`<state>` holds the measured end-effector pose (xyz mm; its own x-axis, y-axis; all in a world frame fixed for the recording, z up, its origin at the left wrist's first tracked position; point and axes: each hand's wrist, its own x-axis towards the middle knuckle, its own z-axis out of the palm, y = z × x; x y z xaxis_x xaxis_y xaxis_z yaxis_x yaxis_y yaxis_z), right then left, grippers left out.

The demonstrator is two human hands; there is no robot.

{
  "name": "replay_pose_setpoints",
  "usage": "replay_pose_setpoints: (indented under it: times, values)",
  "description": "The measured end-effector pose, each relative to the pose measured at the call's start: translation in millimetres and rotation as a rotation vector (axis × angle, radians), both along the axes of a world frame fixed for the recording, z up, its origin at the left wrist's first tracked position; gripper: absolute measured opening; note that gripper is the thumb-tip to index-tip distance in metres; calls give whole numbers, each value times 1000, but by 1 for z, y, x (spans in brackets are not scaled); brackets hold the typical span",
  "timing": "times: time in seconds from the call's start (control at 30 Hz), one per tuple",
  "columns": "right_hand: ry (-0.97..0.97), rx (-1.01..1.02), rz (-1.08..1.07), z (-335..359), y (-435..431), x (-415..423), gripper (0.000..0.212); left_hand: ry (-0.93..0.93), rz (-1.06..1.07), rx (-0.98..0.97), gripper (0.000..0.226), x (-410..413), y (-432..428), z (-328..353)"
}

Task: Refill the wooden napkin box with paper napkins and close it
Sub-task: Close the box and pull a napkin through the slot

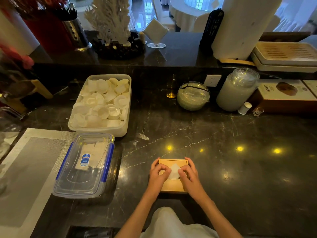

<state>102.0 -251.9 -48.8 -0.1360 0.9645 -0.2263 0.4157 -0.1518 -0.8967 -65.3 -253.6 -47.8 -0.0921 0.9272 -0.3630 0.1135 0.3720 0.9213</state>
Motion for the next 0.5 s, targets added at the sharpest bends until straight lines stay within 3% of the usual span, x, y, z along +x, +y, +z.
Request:
replay_pose_setpoints:
  times: [0.5]
  values:
    - [69,-51,43,6,5,8,13,44,-88,-6,16,1,1,0]
